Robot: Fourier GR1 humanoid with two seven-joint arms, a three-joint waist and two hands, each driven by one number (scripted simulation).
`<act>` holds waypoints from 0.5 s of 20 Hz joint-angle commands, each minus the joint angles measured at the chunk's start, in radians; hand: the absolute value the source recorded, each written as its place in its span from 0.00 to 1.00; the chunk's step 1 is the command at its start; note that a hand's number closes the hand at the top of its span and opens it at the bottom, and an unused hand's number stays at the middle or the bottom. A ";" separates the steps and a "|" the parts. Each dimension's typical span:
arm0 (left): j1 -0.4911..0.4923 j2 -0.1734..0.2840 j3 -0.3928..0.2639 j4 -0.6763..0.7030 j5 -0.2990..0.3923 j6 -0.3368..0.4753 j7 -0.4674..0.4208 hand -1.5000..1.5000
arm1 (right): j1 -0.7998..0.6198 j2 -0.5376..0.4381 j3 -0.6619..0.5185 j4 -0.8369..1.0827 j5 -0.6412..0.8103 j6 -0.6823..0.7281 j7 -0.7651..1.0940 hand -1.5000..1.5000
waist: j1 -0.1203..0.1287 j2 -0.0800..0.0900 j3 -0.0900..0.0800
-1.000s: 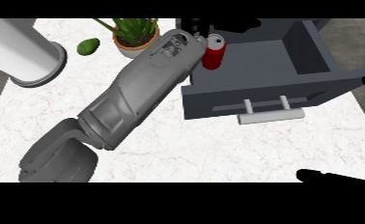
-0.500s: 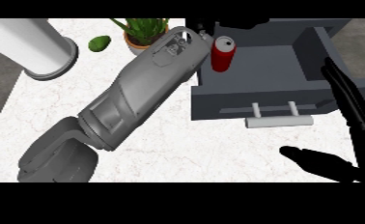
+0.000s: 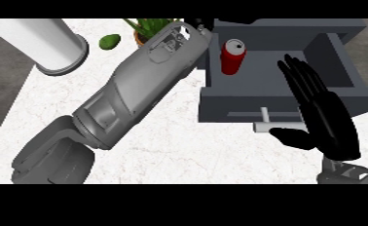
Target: Pick up the can, place it into the drawer and close the drawer
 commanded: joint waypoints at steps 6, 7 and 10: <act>0.059 0.146 -0.019 -0.152 -0.067 -0.025 0.138 0.00 | -0.108 0.095 -0.019 0.375 0.102 -0.258 -0.070 0.00 | 0.027 -0.006 0.001; 0.117 0.139 -0.049 -0.236 -0.092 0.020 0.157 0.00 | -0.144 0.063 -0.061 0.359 0.066 -0.198 -0.052 0.00 | 0.030 -0.011 0.000; 0.061 0.173 -0.036 -0.266 -0.087 0.000 0.219 0.00 | -0.203 0.103 -0.068 0.561 0.123 -0.330 -0.084 0.00 | 0.043 -0.005 0.001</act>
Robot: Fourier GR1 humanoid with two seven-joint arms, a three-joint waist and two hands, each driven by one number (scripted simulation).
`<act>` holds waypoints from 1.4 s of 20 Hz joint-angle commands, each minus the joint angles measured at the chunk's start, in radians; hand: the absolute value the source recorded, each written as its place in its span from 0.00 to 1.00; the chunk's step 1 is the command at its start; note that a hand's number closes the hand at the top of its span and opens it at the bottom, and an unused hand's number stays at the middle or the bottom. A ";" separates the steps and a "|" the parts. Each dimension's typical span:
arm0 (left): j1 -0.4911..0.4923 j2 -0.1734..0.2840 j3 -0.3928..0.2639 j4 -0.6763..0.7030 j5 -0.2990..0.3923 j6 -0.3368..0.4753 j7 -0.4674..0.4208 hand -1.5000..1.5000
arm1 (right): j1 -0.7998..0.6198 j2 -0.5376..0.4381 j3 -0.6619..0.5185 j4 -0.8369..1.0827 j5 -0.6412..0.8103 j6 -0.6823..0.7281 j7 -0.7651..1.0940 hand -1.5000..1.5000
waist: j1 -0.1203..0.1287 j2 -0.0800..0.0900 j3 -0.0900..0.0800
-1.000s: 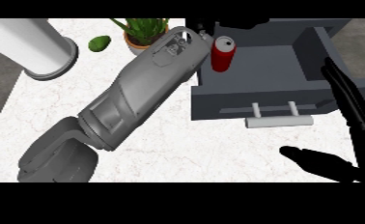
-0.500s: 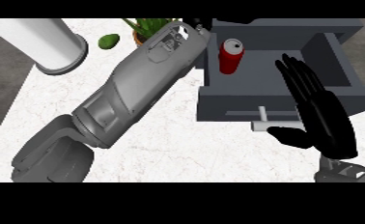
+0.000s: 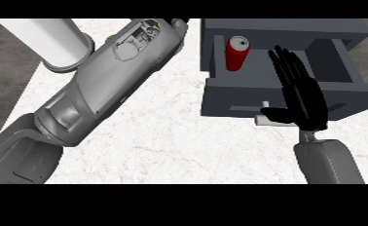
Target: Pick up the can, place it into the drawer and close the drawer
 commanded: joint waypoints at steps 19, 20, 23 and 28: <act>0.240 0.240 -0.010 -0.378 -0.058 -0.048 0.157 0.00 | -0.437 0.024 -0.169 0.728 0.135 -0.387 -0.045 0.00 | 0.039 0.023 0.012; 0.245 0.221 -0.042 -0.407 -0.073 -0.015 0.181 0.00 | -0.459 0.029 -0.183 0.764 0.160 -0.426 -0.011 0.00 | 0.064 0.025 0.013; 0.272 0.274 -0.017 -0.431 -0.072 -0.047 0.186 0.00 | -0.519 0.038 -0.200 0.860 0.162 -0.468 -0.019 0.00 | 0.052 0.029 0.013; 0.330 0.305 -0.017 -0.526 -0.086 -0.044 0.203 0.00 | -0.673 0.005 -0.246 1.009 0.165 -0.511 -0.016 0.00 | 0.059 0.032 0.013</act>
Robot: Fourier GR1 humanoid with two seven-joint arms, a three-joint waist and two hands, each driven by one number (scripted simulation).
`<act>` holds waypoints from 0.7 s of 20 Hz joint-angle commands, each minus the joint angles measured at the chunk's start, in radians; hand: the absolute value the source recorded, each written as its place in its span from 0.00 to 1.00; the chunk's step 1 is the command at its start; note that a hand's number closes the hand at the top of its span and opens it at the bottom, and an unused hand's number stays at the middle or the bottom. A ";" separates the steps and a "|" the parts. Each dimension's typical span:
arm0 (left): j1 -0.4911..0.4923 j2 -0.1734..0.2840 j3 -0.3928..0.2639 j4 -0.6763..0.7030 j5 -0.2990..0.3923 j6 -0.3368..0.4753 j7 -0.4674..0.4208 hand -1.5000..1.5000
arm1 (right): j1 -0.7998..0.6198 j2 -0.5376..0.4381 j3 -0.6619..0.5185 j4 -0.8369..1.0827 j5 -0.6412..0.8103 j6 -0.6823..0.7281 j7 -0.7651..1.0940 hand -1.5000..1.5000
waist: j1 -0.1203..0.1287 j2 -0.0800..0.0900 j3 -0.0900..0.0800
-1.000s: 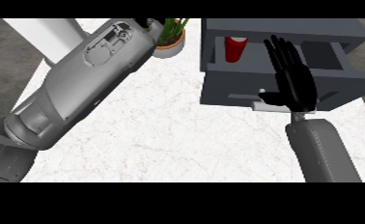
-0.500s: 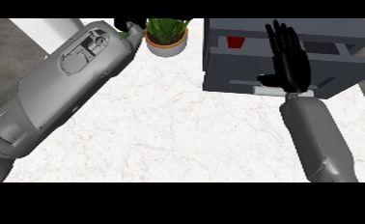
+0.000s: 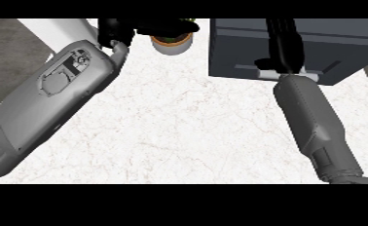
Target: Pick up the can, place it into the drawer and close the drawer
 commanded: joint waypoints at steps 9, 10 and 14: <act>0.143 0.057 0.014 -0.139 -0.025 -0.029 -0.005 0.00 | -0.235 -0.034 -0.057 0.261 0.003 -0.055 0.002 0.00 | 0.014 0.019 0.006; 0.176 0.050 -0.001 -0.170 -0.053 0.018 -0.020 0.00 | -0.224 -0.013 -0.049 0.280 0.018 -0.082 0.018 0.00 | 0.017 0.016 0.006; 0.202 0.075 0.024 -0.179 -0.046 -0.020 -0.032 0.00 | -0.304 -0.066 -0.086 0.304 -0.017 -0.018 -0.007 0.00 | 0.016 0.020 0.006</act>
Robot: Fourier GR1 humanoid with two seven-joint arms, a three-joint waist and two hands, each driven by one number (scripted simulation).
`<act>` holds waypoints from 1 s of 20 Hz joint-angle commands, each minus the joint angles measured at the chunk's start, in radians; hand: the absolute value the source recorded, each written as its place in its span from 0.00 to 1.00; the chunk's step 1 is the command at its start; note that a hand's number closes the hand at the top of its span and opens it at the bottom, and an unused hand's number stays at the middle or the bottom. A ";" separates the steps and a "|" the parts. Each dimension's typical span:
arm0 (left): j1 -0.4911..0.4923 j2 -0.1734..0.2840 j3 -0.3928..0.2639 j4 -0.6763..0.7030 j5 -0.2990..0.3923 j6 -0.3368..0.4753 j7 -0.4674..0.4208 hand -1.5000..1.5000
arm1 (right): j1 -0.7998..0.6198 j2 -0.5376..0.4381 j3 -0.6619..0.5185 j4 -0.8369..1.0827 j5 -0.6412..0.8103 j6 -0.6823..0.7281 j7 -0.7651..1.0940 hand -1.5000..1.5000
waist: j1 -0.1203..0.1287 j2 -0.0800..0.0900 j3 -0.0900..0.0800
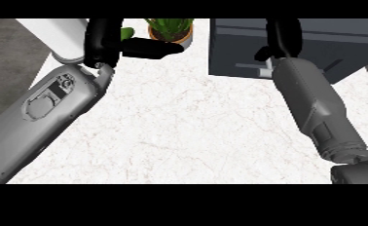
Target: Pick up the can, place it into the drawer and close the drawer
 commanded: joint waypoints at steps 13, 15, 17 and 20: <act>0.122 0.011 0.008 -0.084 -0.024 -0.005 -0.022 0.00 | -0.136 0.069 -0.241 -0.008 -0.299 0.079 -0.257 0.00 | 0.009 0.007 0.005; 0.140 0.026 0.014 -0.113 -0.032 0.015 -0.016 0.00 | -0.118 0.086 -0.273 -0.004 -0.339 0.103 -0.301 0.00 | 0.008 -0.002 0.005; 0.165 0.023 0.008 -0.121 -0.036 0.009 -0.025 0.00 | -0.124 0.078 -0.304 -0.011 -0.376 0.124 -0.335 0.00 | -0.001 -0.001 0.003; 0.178 0.037 0.037 -0.116 -0.027 -0.008 -0.041 0.00 | -0.160 0.108 -0.369 -0.018 -0.457 0.178 -0.347 0.00 | -0.011 -0.003 0.002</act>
